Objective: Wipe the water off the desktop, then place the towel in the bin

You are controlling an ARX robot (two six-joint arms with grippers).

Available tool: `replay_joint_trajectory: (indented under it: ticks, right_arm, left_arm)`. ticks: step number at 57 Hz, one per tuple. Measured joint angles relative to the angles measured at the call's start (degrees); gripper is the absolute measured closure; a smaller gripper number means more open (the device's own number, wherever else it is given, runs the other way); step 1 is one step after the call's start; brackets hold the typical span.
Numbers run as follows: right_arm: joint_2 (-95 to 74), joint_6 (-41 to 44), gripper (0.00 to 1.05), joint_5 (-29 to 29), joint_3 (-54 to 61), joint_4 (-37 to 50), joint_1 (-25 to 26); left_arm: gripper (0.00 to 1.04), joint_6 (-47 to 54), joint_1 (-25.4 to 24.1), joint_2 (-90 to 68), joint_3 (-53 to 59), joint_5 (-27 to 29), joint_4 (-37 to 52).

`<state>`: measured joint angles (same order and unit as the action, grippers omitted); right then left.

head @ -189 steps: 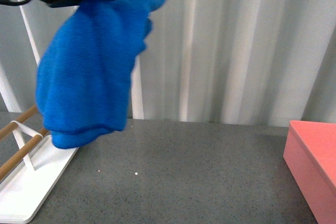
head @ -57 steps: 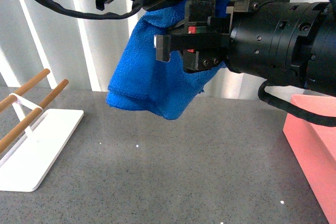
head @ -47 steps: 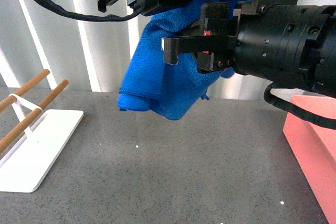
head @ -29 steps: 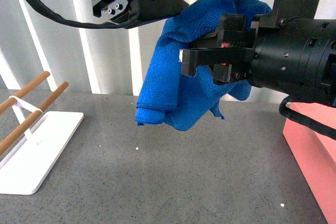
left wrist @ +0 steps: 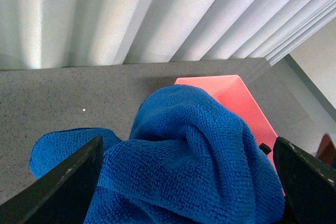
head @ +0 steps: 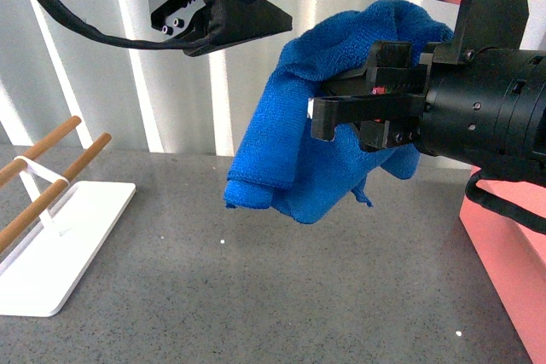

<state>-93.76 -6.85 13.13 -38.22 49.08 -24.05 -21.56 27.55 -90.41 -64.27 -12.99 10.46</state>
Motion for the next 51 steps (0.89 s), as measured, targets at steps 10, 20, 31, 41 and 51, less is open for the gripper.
replay_joint_trajectory:
  ticks: [10, 20, 31, 41, 51]
  right_arm:
    - [0.00, 0.02, 0.99, 0.02, 0.02, -0.09, 0.02]
    - [0.00, 0.42, 0.99, 0.04, 0.04, -0.09, 0.28]
    - [0.02, 1.03, 0.99, 0.44, 0.04, -0.83, 0.39]
    - [0.81, 1.27, 0.99, 0.57, 0.04, -1.75, 0.90]
    - [1.20, 1.64, 0.99, 1.14, 0.04, -2.43, 0.72]
  left_arm:
    - [0.07, 0.00, -0.02, 0.00, 0.00, 0.00, 0.00]
    - [0.07, 0.00, 0.00, 0.00, 0.00, 0.00, 0.00]
    - [0.30, 12.96, 0.63, 4.37, 12.39, 31.32, 21.70]
    - [0.57, 18.93, -4.96, 14.12, 27.04, 35.12, 30.05]
    - [0.88, 20.37, -10.03, 21.40, 38.84, 30.27, 32.59]
